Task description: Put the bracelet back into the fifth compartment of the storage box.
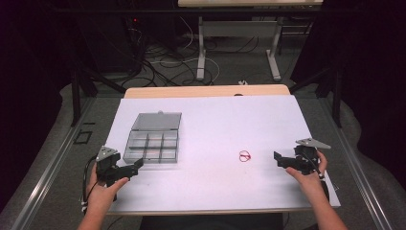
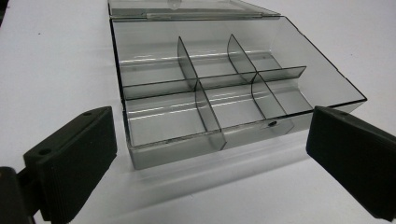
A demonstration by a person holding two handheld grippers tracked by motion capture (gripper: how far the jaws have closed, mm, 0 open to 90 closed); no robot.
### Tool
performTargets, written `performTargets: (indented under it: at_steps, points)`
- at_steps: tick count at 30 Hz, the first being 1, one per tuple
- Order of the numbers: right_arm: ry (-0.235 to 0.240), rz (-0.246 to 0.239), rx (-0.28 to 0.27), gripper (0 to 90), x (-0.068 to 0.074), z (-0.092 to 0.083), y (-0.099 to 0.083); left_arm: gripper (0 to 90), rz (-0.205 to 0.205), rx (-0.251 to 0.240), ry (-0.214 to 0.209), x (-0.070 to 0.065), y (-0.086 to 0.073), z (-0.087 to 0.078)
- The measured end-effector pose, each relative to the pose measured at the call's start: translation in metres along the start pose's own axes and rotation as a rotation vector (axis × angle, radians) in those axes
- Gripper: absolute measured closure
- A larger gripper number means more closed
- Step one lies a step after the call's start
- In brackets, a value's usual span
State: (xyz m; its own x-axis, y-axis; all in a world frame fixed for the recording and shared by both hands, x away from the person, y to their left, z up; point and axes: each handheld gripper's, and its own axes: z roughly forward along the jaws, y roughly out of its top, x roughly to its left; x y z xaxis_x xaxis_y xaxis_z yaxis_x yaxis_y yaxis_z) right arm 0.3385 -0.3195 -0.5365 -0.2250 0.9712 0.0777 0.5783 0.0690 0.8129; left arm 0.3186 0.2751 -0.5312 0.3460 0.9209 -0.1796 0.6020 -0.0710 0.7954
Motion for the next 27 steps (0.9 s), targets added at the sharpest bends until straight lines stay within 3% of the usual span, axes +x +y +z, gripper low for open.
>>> performTargets:
  at_steps: [5, 6, 17, 27]
  points:
    - [-0.020, -0.004, -0.007, 0.0, 0.001, 0.001, 0.000, 2.3, 0.004, -0.001, 0.000, -0.001, 0.001, 0.000]
    - [0.002, -0.004, 0.004, 0.0, 0.001, 0.001, -0.001, 2.4, 0.004, 0.004, -0.005, -0.003, 0.001, 0.000]
    - [0.023, -0.021, 0.014, 0.0, 0.006, 0.002, -0.003, 3.0, -0.003, 0.007, -0.038, -0.011, 0.001, 0.000]
    - [0.030, -0.031, 0.013, 0.0, 0.010, -0.001, -0.004, 7.7, 0.018, 0.027, -0.059, -0.023, 0.001, 0.000]
